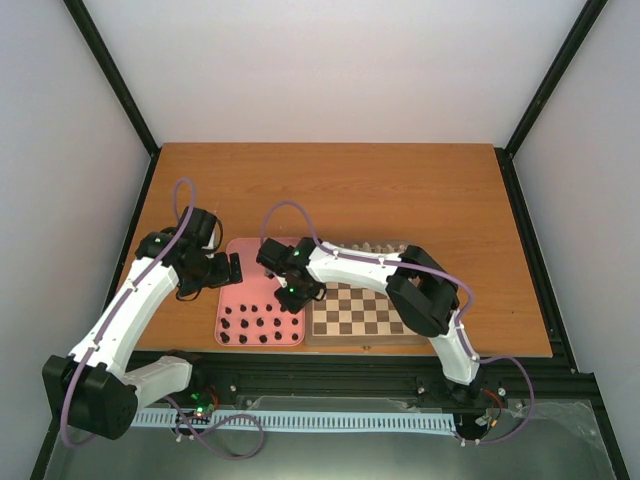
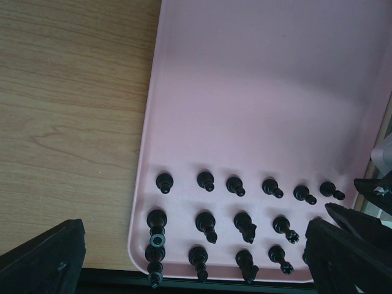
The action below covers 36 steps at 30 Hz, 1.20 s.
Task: Set up the chess pieces on the board
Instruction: Pick up the chess piece from the storage box.
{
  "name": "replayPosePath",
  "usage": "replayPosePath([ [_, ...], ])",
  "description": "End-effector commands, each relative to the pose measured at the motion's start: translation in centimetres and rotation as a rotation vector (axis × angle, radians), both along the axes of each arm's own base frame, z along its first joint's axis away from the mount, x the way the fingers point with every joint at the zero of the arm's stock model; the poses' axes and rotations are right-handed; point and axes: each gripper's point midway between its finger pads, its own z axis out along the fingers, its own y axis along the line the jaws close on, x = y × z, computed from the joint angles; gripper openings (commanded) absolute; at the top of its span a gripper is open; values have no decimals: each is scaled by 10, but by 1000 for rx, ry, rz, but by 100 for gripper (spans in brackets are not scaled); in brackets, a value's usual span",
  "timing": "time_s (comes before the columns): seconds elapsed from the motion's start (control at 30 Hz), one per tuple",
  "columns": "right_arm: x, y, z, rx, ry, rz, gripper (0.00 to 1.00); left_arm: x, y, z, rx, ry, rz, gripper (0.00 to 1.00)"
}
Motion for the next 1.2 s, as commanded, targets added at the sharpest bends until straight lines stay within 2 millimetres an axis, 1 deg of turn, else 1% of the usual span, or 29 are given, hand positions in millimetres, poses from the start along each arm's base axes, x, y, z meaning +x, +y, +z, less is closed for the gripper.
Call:
replayPosePath([
  [0.0,2,8,0,3,0,20,36,5,1,1,1,-14,6,100],
  [0.17,1,10,-4,-1,12,31,33,5,1,2,2,-15,10,100],
  [0.27,2,10,-5,-2,12,31,33,4,2,0,4,-10,10,100],
  [0.37,2,10,-6,-5,13,29,28,3,1,-1,4,-6,9,100],
  [0.5,3,9,-7,-9,16,28,25,4,1,-1,6,-5,9,100],
  [0.63,3,9,-8,-10,20,29,19,5,1,-1,5,-6,9,100],
  [0.8,2,8,-8,-11,20,29,6,4,2,-3,8,0,7,100],
  [0.9,2,8,-7,-11,20,29,3,2,2,-4,8,4,9,100],
  [1.0,3,8,-5,-5,16,30,3,2,1,-5,5,5,10,100],
  [1.07,5,8,0,-1,1,26,3,2,1,-5,5,5,9,100],
  [1.17,10,9,16,23,-37,16,3,4,1,-4,6,3,8,100],
])
